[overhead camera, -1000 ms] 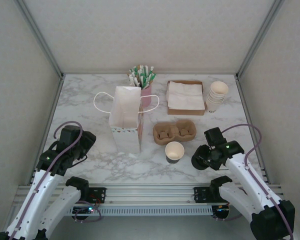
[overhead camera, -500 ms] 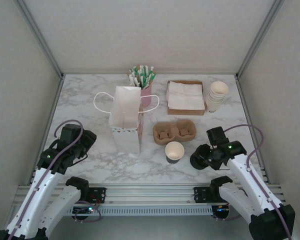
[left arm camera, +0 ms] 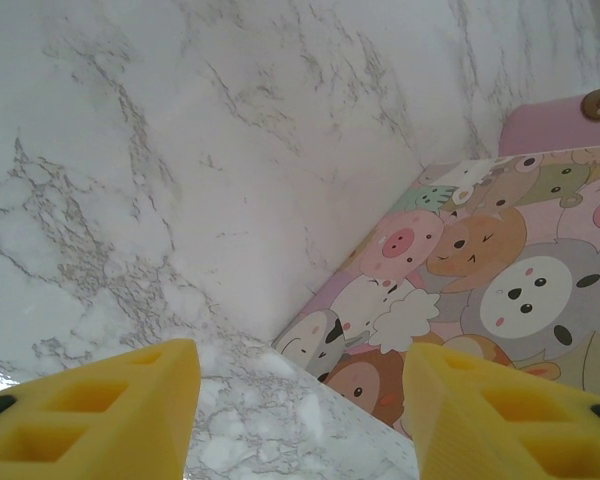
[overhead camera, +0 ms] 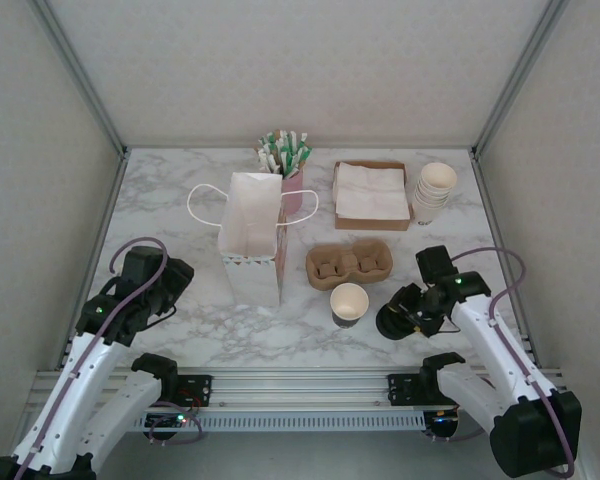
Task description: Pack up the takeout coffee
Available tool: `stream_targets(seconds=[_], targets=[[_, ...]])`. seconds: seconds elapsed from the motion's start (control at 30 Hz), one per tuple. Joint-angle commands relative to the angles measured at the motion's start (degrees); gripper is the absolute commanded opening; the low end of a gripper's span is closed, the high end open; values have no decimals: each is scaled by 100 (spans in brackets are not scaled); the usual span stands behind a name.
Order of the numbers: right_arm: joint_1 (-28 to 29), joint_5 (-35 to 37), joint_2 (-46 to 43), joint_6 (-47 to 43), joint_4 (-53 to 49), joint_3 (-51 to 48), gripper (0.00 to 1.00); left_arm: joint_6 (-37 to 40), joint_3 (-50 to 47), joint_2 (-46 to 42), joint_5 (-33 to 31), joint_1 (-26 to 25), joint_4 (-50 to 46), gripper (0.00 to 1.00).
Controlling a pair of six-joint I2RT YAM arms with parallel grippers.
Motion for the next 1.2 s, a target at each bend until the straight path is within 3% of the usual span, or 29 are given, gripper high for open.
stream_targets(seconds=[0.0, 0.07, 0.13, 0.2, 0.23, 0.3, 0.33, 0.5, 0.77, 1.03, 1.17], targets=[[-103, 351, 155, -250, -444, 380, 64, -140, 130, 7, -95, -43, 75, 55], [-160, -371, 256, -229, -29, 199, 59, -130, 130, 31, -88, -43, 100, 55], [-67, -419, 537, -153, -42, 211, 50, -122, 158, 68, -91, -43, 86, 55], [203, 282, 572, -210, -199, 374, 54, -144, 155, 63, -93, -43, 55, 55], [144, 262, 488, -103, -174, 292, 63, -171, 131, 40, -86, -43, 61, 55], [-131, -715, 407, -54, 435, -78, 58, -178, 94, 7, -78, -42, 89, 55], [-114, -864, 450, -33, 522, -133, 56, -176, 100, -16, -82, -40, 70, 55], [-81, -222, 453, -478, 8, 168, 59, -198, 139, -64, -131, -37, 13, 54], [-82, -440, -434, -479, 502, 199, 58, -92, 214, 26, -95, -39, 1, 54], [-69, -392, -77, -493, 680, 374, 48, -88, 224, 50, -57, -43, 25, 51], [-49, -369, 272, -621, 789, 471, 49, -79, 242, 49, -34, -42, -2, 51]])
